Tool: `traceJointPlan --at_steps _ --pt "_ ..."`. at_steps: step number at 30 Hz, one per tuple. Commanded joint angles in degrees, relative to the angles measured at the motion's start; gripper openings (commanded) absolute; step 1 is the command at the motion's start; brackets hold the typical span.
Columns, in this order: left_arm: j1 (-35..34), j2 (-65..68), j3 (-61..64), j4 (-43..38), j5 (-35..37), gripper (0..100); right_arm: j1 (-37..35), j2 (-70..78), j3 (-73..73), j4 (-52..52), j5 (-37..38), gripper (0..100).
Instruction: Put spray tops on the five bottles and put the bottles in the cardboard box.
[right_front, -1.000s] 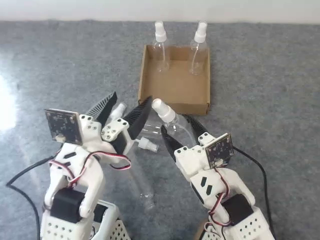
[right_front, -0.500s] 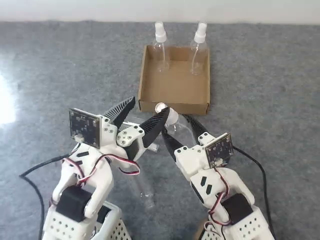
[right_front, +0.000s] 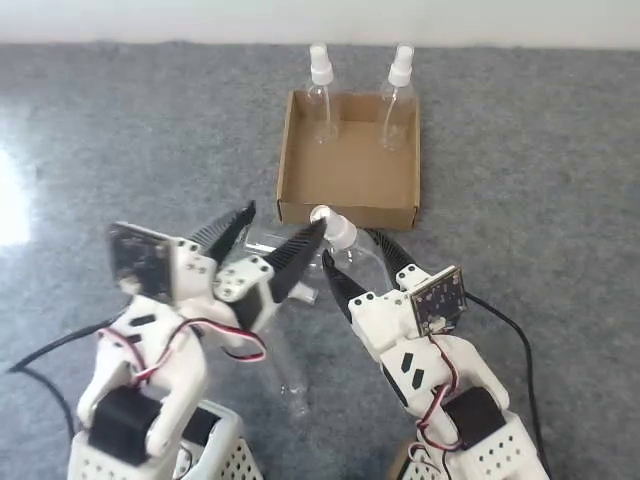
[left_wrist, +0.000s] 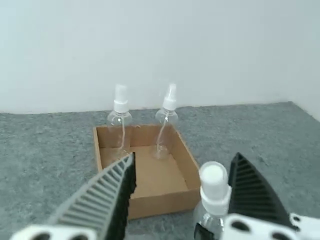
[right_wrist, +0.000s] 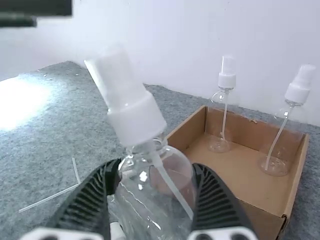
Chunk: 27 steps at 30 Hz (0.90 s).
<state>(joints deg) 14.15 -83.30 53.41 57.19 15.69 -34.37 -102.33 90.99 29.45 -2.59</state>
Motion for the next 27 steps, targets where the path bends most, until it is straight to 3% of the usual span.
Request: traceJointPlan --at_steps 1,8,12,19,27 --pt "-6.15 -0.26 -4.35 -0.70 3.25 28 0.57 -1.54 -1.14 -1.54 -0.26 0.6" --pt "-13.63 -0.26 -2.59 -2.11 3.87 28 0.57 -1.54 -2.29 -1.54 -0.62 0.6" --pt "-13.63 -0.26 3.21 -2.46 3.78 28 0.57 -1.54 -3.87 -1.45 -0.70 0.6" --pt "-13.01 -0.26 14.29 -10.90 3.87 28 -2.95 -1.54 -5.98 -1.63 -1.85 0.6" --pt "-6.77 -0.26 15.78 -9.23 1.58 28 -5.58 -1.36 -6.24 -1.63 -1.58 0.6"
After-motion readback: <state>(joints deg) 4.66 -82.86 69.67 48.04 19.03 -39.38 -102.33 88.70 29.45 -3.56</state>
